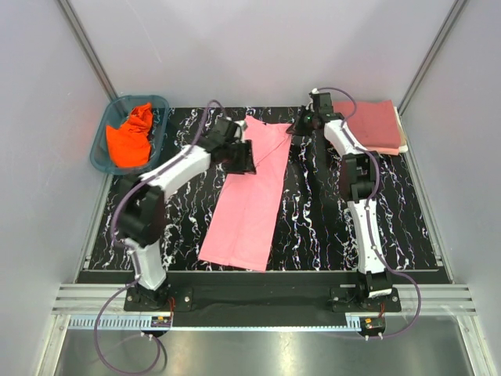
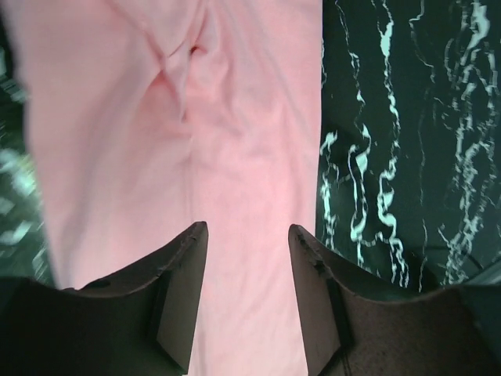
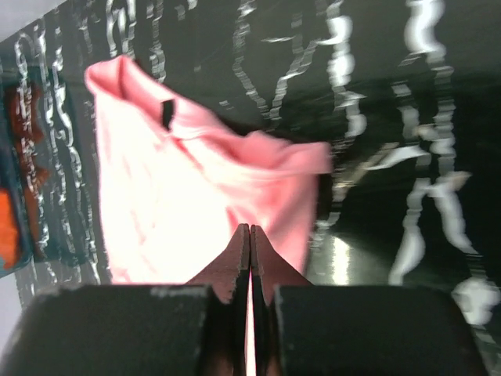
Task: Fold and stack the t-shirts
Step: Fold the tshirt
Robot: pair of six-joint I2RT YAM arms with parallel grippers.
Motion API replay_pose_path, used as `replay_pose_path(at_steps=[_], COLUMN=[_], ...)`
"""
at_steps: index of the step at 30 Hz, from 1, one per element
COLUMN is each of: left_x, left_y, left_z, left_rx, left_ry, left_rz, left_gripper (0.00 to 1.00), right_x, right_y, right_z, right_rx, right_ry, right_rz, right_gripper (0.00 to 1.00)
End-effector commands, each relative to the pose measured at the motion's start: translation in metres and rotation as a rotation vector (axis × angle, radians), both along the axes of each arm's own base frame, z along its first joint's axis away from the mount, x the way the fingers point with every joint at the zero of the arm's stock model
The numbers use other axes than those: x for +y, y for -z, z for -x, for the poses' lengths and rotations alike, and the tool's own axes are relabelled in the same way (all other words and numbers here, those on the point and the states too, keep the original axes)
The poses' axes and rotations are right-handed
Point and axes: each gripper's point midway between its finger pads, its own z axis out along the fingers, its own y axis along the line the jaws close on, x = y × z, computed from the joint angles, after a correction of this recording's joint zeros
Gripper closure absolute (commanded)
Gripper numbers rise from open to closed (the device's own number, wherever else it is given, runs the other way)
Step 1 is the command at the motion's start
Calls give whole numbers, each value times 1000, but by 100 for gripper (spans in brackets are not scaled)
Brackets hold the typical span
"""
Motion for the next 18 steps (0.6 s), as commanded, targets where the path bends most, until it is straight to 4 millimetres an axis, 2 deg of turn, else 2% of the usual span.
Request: replay_pose_path(at_steps=[1,2,3,4,5,6,7,8,9,12,15,16,18], left_x=[45,53,64,74,81,89,97,103,110,138,140,138,137], left_y=[-19,-25,-11,-8,-11,1,4,6,15,35,45,46,53], left_z=[21,27,39,44,49,59,63,68,76,90,104,108,121], left_rx=[-9,-18,13,27,18,48,58,69,95,132,189,197,234], left_ry=[-32,-40,-40,-52,-62,-70,-87,-99,-108,-155,-151,-146,-140], left_rz=[-26,-29,-54,-65,-71,-93,-103,-115,-139,-266,-250,-237,-219], left_gripper=[49,49,49,49,49,48,48,48,48,46,45,45,44], right_x=[12,11,10,8,3,1,1,0,-4,-16,-23,-21,-21], right_y=[-42,-27,-28,-24,-9,-14,-11,5,-4,5,7,14,8], right_z=[-12,-14,-18,-21,-25,-31,-33,-34,-42,-50,-57,-56,-60], right_rx=[-93,-78,-94,-100,-93,-116,-120,-103,-131,-127,-138,-124,-140], right_ry=[11,19,20,24,34,38,39,38,44,97,128,127,131], right_rz=[-37,-24,-17,-9,13,16,16,17,7,16,23,6,-8], right_gripper=[100,100,100,100,100,100,100,100,100,100,100,100,100])
